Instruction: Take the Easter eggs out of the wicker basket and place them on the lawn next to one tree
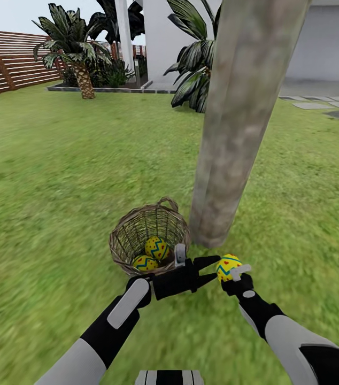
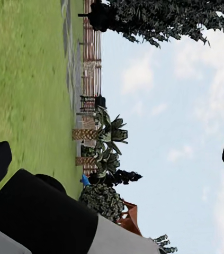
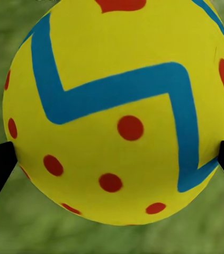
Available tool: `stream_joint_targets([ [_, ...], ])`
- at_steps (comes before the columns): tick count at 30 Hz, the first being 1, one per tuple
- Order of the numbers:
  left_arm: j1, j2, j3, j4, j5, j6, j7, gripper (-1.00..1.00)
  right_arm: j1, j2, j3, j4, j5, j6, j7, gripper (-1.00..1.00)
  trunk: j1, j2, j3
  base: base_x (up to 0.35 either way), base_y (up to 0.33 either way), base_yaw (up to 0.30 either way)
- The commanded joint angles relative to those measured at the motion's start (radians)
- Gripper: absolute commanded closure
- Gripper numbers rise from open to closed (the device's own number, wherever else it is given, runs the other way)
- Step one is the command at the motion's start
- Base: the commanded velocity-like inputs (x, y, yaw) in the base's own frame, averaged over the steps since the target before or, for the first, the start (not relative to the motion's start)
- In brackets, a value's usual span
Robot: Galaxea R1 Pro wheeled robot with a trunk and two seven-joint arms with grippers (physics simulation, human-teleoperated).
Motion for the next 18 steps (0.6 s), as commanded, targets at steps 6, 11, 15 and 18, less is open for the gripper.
stream_joint_targets([
  [6, -0.001, 0.0, 0.0, 0.001, 0.004, 0.004, -0.001, -1.0, -0.001, 0.012, 0.004, 0.002, 0.012, -0.003, -0.005, 1.0, 0.0, 0.0, -0.001, 0.168, 0.0, 0.0],
  [11, 0.0, 0.0, 0.0, 0.001, 0.004, 0.004, -0.001, -1.0, -0.001, 0.013, 0.004, -0.003, 0.016, -0.004, -0.006, 1.0, 0.0, 0.0, 0.0, 0.021, 0.0, 0.146],
  [15, -0.001, -0.002, 0.0, 0.001, 0.004, 0.004, -0.001, -1.0, -0.001, 0.013, 0.004, -0.006, 0.029, -0.005, -0.007, 1.0, 0.002, -0.001, -0.015, 0.0, 0.0, 0.072],
  [18, 0.0, -0.002, 0.0, 0.001, 0.004, 0.004, -0.001, -1.0, -0.001, 0.012, 0.003, -0.007, 0.028, -0.004, -0.007, 1.0, 0.003, -0.002, -0.027, 0.0, 0.0, 0.003],
])
